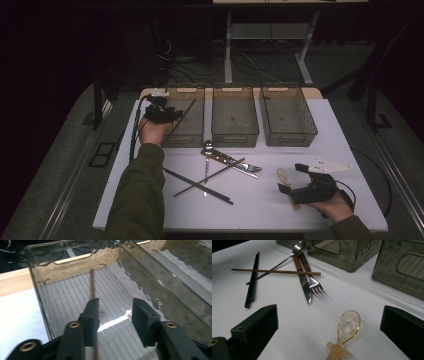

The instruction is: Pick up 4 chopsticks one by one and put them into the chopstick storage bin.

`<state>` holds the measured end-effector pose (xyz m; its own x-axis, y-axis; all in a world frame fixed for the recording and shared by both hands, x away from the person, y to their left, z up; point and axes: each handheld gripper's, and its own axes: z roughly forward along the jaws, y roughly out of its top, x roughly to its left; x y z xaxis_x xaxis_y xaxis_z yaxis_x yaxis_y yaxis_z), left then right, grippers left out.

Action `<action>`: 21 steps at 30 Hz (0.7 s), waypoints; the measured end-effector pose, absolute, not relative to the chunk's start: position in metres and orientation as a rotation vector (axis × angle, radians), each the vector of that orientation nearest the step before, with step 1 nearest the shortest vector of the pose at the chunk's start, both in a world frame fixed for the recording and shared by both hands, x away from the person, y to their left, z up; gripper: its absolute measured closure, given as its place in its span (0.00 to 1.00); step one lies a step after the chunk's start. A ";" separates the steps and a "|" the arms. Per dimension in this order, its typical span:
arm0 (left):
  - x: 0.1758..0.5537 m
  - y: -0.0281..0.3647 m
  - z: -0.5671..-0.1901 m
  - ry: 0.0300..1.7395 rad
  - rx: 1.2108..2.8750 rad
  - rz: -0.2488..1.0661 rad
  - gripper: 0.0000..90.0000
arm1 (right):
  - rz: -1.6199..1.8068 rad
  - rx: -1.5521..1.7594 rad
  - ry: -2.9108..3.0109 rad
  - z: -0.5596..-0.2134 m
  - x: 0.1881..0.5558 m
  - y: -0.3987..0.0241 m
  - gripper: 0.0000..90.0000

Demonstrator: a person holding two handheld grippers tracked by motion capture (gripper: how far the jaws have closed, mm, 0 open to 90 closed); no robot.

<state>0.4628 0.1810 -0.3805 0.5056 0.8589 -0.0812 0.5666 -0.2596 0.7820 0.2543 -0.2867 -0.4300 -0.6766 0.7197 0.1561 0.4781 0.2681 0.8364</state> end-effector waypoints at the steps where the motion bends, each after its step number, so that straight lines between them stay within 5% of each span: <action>1: 0.462 0.181 -0.380 1.163 1.958 0.445 0.57 | 1.364 1.107 2.286 -0.430 0.254 -0.287 0.01; 21: 0.403 0.154 -0.351 0.882 2.007 0.350 0.32 | 1.372 1.145 2.242 -0.430 0.258 -0.290 0.01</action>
